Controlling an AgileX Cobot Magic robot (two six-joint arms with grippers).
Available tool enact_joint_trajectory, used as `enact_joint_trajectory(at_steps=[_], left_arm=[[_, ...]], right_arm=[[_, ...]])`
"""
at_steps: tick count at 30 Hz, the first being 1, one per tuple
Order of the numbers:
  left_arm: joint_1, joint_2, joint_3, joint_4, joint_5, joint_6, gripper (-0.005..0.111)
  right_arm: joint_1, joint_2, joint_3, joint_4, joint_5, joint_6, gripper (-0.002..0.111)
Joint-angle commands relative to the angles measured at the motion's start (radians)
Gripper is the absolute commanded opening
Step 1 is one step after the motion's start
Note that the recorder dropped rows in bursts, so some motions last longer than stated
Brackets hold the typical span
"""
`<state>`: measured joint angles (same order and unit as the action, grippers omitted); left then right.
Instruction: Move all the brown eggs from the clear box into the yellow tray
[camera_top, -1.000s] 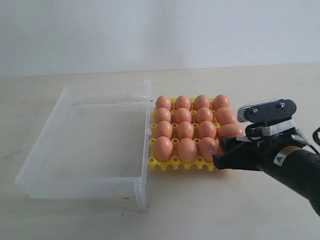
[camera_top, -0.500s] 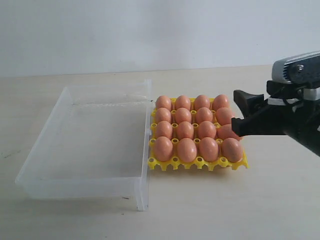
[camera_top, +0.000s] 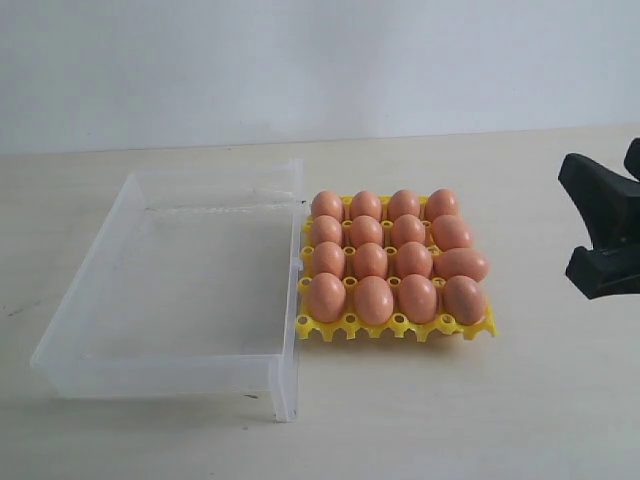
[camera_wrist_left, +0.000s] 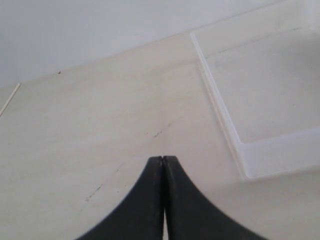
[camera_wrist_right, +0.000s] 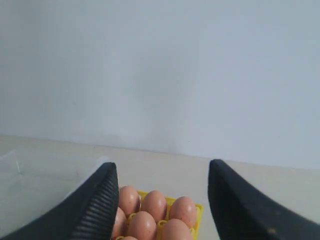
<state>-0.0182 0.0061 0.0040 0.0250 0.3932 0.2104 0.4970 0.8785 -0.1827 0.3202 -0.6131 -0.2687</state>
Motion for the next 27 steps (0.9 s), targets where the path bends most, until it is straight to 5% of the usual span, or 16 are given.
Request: enact_joint_trajectory(at_steps=[1,11,18,27], left_arm=[[-0.002,-0.006,-0.004,0.000,-0.005,-0.005,0.000],[-0.002,-0.006,-0.004,0.000,-0.005,-0.005,0.000],[-0.002,-0.006,-0.004,0.000,-0.005,-0.005,0.000],[-0.002,-0.006,-0.004,0.000,-0.005,-0.005,0.000]], right_arm=[[-0.005,-0.035,0.005,-0.005,0.020,0.007,0.052],[-0.009,-0.118,0.078,-0.005,0.028,0.007,0.052],[-0.173,-0.342,0.183,-0.119,0.074,0.007,0.052],[-0.303,-0.729,0.183,-0.164,0.480,0.007,0.052]])
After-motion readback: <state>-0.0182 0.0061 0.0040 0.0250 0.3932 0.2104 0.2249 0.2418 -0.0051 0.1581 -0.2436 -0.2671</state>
